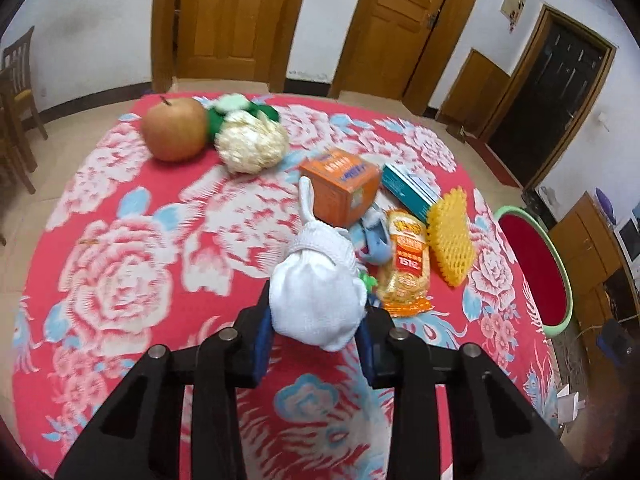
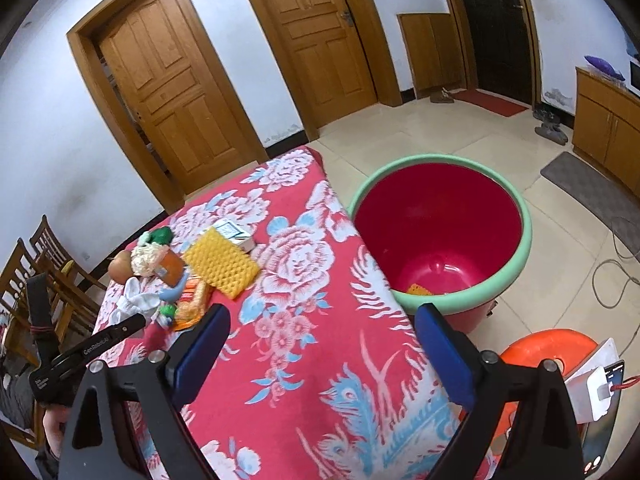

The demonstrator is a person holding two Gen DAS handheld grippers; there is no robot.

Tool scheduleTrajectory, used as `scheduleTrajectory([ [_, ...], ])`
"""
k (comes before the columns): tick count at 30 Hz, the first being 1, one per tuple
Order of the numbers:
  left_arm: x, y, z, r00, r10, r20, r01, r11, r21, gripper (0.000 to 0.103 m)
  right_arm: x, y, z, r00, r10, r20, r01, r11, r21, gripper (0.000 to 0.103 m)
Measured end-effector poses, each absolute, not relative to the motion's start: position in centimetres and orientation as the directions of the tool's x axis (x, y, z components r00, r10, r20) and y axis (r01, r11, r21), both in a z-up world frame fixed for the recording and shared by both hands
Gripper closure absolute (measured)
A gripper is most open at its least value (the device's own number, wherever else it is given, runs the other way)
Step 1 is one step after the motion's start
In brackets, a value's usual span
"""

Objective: Collect trash
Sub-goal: 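Grasp the white cloth with the left tool while the right tool grasps the snack packet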

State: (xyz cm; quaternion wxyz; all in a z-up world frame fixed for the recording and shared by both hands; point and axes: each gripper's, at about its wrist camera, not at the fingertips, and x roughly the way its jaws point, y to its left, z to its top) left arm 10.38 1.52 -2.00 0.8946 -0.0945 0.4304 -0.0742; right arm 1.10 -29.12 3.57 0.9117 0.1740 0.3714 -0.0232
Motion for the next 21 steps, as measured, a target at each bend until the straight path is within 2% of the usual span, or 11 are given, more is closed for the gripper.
scheduleTrajectory([
  [13,9.7,5.9,-0.5,0.675,-0.125,-0.727,-0.018,0.982,-0.186,0.068,2.4,-22.7,5.4,0.723,0.160,-0.672,0.036,0.962,0.269,0.007],
  [21,11.1,7.9,-0.4,0.692,-0.080,-0.717,-0.036,0.989,-0.146,0.068,5.4,-18.5,4.1,0.686,0.186,-0.703,-0.007,0.968,0.249,0.007],
])
